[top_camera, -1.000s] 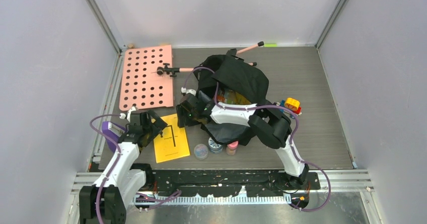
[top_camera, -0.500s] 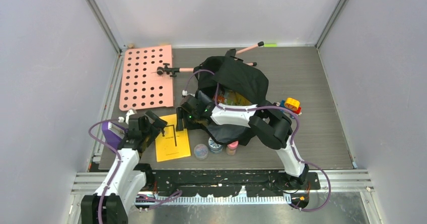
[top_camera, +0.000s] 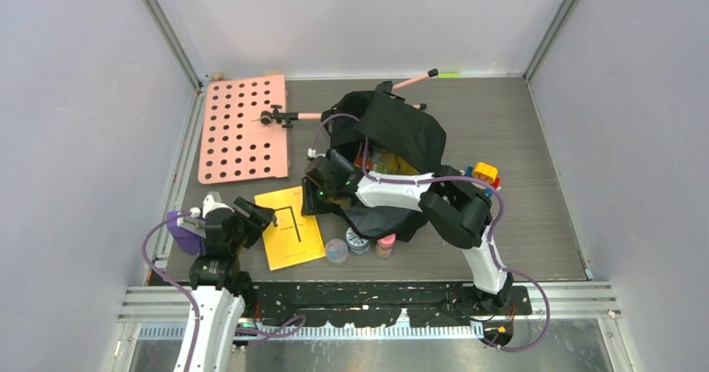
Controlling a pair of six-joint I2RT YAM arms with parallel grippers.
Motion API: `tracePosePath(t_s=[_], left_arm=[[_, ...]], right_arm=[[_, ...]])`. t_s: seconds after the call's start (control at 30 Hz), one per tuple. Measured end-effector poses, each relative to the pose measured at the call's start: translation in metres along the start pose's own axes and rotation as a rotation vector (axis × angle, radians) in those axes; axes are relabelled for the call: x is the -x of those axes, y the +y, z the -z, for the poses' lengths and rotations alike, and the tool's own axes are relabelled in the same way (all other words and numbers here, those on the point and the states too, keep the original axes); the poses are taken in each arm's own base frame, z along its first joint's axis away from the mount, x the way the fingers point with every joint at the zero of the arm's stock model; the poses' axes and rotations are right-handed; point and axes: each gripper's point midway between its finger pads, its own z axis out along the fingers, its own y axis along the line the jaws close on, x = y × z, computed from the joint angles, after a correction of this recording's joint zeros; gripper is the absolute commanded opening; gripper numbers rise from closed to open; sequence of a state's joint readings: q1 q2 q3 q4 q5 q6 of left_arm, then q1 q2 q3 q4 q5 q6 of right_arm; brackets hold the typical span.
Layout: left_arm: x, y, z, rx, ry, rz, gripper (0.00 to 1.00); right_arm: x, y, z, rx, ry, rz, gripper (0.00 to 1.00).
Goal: Pack the student bag
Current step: Pick up the book from the center of the board.
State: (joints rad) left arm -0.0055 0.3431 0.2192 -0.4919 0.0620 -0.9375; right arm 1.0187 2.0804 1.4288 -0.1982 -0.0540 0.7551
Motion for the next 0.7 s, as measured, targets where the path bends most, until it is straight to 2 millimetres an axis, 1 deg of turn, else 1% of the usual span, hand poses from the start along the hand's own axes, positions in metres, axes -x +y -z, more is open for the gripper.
tracePosePath(t_s=[0.13,0.37,0.53,0.7], left_arm=[[0.002,-0.004,0.003,-0.02,-0.011,0.01,0.65],[-0.006,0.0,-0.005,0.033,0.062,0.003,0.64],[0.003,-0.009,-0.01,0.028,0.06,-0.025,0.63],[0.006,-0.012,-0.014,0.02,0.053,-0.034,0.63]], right_arm=[[0.008,0.003,0.007,0.0,-0.028,0.019,0.43],[0.016,0.001,0.01,-0.02,-0.06,0.056,0.42],[0.029,0.003,0.012,-0.031,-0.1,0.077,0.42],[0.036,0.003,0.013,-0.041,-0.126,0.099,0.42]])
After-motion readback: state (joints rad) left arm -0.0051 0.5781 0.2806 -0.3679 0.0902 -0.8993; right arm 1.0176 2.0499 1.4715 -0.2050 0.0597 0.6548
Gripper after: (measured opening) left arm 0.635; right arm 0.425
